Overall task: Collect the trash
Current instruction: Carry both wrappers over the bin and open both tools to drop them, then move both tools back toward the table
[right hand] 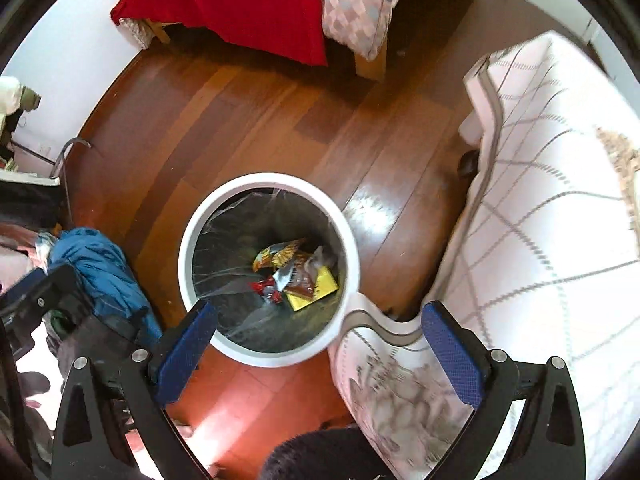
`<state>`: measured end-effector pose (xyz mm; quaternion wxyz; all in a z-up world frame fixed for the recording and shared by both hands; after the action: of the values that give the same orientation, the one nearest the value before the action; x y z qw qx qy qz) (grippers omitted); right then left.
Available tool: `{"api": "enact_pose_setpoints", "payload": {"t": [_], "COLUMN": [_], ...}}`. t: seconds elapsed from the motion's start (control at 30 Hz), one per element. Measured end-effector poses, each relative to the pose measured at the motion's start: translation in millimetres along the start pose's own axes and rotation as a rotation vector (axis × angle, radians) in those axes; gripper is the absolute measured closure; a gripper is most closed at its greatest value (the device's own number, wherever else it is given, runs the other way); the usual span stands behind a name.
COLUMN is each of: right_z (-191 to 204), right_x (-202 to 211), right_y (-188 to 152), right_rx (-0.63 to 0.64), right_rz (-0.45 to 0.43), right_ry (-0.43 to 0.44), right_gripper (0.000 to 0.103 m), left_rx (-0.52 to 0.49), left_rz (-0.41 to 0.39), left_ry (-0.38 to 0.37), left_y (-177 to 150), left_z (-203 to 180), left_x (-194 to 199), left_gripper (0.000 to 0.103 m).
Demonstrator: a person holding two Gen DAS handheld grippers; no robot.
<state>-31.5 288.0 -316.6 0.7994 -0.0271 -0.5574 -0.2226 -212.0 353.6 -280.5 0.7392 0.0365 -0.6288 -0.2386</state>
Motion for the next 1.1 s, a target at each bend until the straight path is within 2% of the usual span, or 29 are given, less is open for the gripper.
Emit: {"api": "enact_pose_setpoints", "payload": {"t": [0.4,0.57,0.67,0.8,0.87,1.0,1.1], "right_z": [32.3,32.2,23.9,-8.5,-31.3,-100.9,-167.5], "right_x": [97.9,142.9,170.6,202.3,212.5,230.9,243.9], "right_y": [-32.3,-50.4,-62.0,-79.0,-86.0,-101.4,-113.5], "right_rx": [0.067,0.051,0.020,-0.060,-0.109,-0.228,-0.341], "right_rz": [-0.141,-0.215,-0.263,-0.311,-0.325,-0.349,-0.362], "right_ry": [0.036,0.104,0.190,0.284,0.298,0.262,0.179], "right_gripper": [0.000,0.000,0.000,0.000,0.000,0.000,0.000], "left_rx": [-0.002,0.001,0.000,-0.038,-0.076,-0.145,-0.212], "left_rz": [-0.135,-0.194,-0.222,-0.267,-0.275,-0.256,-0.229], "left_ry": [0.016,0.003,0.019,0.017,0.005,-0.030,-0.069], "left_y": [-17.5,-26.7,-29.8,-30.6,-28.3,-25.1,-25.1], "left_z": [1.8,-3.1,-16.3,-53.5,-84.3,-158.3,-224.5], "left_x": [88.7,130.0,151.5,168.7,168.2,157.1,146.7], "left_gripper": [0.002,0.002,0.002,0.002,0.002,0.002,0.002]}}
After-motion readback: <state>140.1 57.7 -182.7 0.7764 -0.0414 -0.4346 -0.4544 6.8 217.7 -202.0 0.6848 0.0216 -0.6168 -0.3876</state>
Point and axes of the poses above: each gripper's, at about its wrist camera, not at the fingertips, and x roughly against the way its jaws point, z to its left, y to its top, the point moved 1 cm from there along -x, roughly the way its jaws point, and after that the axes turned 14 degrees about y, right-handed, at the moved point
